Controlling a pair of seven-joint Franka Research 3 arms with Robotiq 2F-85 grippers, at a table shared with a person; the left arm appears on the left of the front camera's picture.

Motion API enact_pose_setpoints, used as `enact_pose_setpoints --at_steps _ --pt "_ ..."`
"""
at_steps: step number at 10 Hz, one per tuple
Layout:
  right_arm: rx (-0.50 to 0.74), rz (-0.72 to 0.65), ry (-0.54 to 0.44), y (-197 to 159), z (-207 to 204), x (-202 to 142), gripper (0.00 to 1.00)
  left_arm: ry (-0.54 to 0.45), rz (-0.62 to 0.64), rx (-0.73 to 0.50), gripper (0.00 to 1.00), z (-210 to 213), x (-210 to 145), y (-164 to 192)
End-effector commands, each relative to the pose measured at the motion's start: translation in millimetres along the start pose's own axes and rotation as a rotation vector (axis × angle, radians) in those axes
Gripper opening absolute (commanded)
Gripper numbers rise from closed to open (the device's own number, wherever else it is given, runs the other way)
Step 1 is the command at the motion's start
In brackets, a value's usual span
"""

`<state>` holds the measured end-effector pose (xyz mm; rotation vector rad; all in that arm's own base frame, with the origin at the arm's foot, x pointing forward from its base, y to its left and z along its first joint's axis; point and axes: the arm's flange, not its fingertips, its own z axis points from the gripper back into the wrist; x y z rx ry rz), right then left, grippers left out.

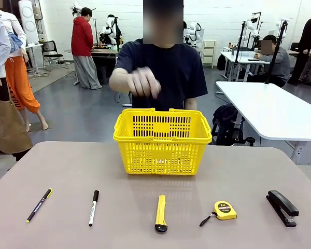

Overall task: Place the items the person wants into the basket.
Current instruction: Pick up the item the person points to and place it in the Market Basket.

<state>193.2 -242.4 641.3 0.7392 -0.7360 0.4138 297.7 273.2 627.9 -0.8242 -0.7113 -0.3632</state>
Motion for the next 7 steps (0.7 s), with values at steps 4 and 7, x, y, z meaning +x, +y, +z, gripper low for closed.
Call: enact_pose_setpoints --at_steps 4,7 --pt "0.019 0.017 -0.013 -1 2 -1 1.0 -0.012 -0.005 -0.005 1.0 3 1 0" --pt "0.019 0.017 -0.013 -1 2 -1 1.0 0.055 -0.111 0.141 1.0 4 17 -60"
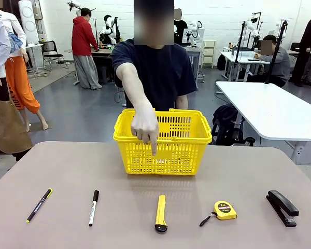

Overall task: Place the items the person wants into the basket.
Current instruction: Pick up the item the person points to and place it in the Market Basket.

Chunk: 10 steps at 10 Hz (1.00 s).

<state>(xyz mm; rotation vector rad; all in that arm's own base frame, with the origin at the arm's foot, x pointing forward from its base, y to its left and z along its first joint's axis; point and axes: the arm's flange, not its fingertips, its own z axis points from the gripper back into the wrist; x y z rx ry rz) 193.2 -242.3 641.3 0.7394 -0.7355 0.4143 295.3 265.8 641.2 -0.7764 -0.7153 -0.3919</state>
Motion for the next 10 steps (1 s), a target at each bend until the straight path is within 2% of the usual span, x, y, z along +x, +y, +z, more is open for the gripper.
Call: enact_pose_setpoints --at_steps 1,2,3,4,5,6,8,10 --pt "0.019 0.017 -0.014 -1 2 -1 1.0 0.167 -0.238 0.251 1.0 -17 42 -120" --pt "0.019 0.017 -0.014 -1 2 -1 1.0 0.316 -0.4 0.359 1.0 -61 74 -192" --pt "0.019 0.017 -0.014 -1 2 -1 1.0 0.514 -0.535 0.445 1.0 -125 98 -255" --pt "0.019 0.017 -0.014 -1 2 -1 1.0 0.656 -0.572 0.494 1.0 -181 108 -291" --pt "0.019 0.017 -0.014 -1 2 -1 1.0 0.737 -0.522 0.52 1.0 -234 106 -314" --pt "0.019 0.017 -0.014 -1 2 -1 1.0 0.756 -0.471 0.566 1.0 -284 92 -328" --pt "0.019 0.017 -0.014 -1 2 -1 1.0 0.829 -0.406 0.579 1.0 -374 36 -347" --pt "0.019 0.017 -0.014 -1 2 -1 1.0 0.802 -0.298 0.594 1.0 -417 -14 -361"
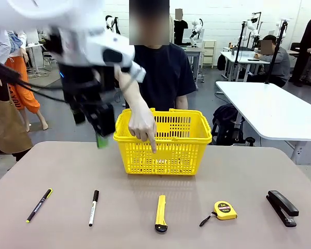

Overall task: Place the items the person wants into the basket.
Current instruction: Pick up the item the person points to and place it in the Market Basket.

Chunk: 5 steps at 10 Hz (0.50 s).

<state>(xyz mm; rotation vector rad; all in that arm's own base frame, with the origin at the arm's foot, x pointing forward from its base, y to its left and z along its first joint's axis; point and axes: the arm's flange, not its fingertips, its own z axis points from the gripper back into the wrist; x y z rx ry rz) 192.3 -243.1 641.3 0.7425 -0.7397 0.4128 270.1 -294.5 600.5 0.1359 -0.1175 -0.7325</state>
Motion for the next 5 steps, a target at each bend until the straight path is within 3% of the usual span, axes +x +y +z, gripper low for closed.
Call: enact_pose_setpoints --at_steps 1,2,5 --pt "0.017 0.017 -0.009 -1 1 0 1.0 -0.072 0.122 -0.09 1.0 -19 -11 -7" --pt "0.017 0.017 -0.009 -1 1 0 1.0 -0.116 0.204 -0.135 1.0 -42 -4 -19" --pt "0.017 0.017 -0.009 -1 1 0 1.0 -0.091 0.367 -0.17 1.0 -90 28 -50"
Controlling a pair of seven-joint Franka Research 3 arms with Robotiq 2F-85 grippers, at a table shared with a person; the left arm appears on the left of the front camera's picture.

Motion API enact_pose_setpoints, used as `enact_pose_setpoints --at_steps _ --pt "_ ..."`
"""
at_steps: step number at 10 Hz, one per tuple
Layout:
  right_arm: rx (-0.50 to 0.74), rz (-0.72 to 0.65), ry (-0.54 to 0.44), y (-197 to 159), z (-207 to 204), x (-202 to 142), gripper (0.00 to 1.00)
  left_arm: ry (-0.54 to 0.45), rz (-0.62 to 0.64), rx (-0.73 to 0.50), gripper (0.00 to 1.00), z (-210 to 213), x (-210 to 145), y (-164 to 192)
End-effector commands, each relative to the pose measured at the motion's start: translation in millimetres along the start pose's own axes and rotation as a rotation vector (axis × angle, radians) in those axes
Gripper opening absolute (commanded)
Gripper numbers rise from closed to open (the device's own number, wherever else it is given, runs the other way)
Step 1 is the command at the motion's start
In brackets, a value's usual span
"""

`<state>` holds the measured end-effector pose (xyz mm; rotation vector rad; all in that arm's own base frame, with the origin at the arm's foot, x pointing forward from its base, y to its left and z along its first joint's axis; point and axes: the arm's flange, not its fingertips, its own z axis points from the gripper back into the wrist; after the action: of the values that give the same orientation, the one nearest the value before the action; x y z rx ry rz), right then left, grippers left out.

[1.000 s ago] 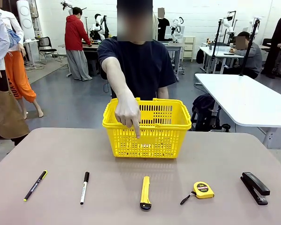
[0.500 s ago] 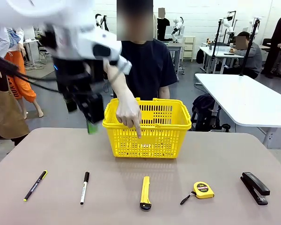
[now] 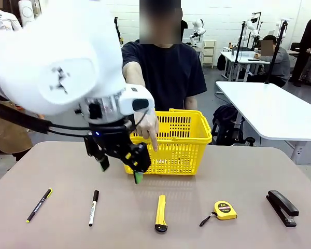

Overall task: Place the items the person wants into the basket.
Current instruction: Pick up the item the person points to and place it in the Market Basket.

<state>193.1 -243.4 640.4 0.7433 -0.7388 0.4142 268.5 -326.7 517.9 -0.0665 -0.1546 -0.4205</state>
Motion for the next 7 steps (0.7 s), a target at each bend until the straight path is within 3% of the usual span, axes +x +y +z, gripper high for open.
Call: enact_pose_setpoints --at_steps 1,7 --pt "0.016 0.017 -0.01 0 1 0 1.0 -0.034 0.058 -0.019 1.0 -16 14 -15" --pt "0.016 0.017 -0.01 0 1 0 1.0 -0.014 0.039 -0.023 1.0 -17 11 -9"
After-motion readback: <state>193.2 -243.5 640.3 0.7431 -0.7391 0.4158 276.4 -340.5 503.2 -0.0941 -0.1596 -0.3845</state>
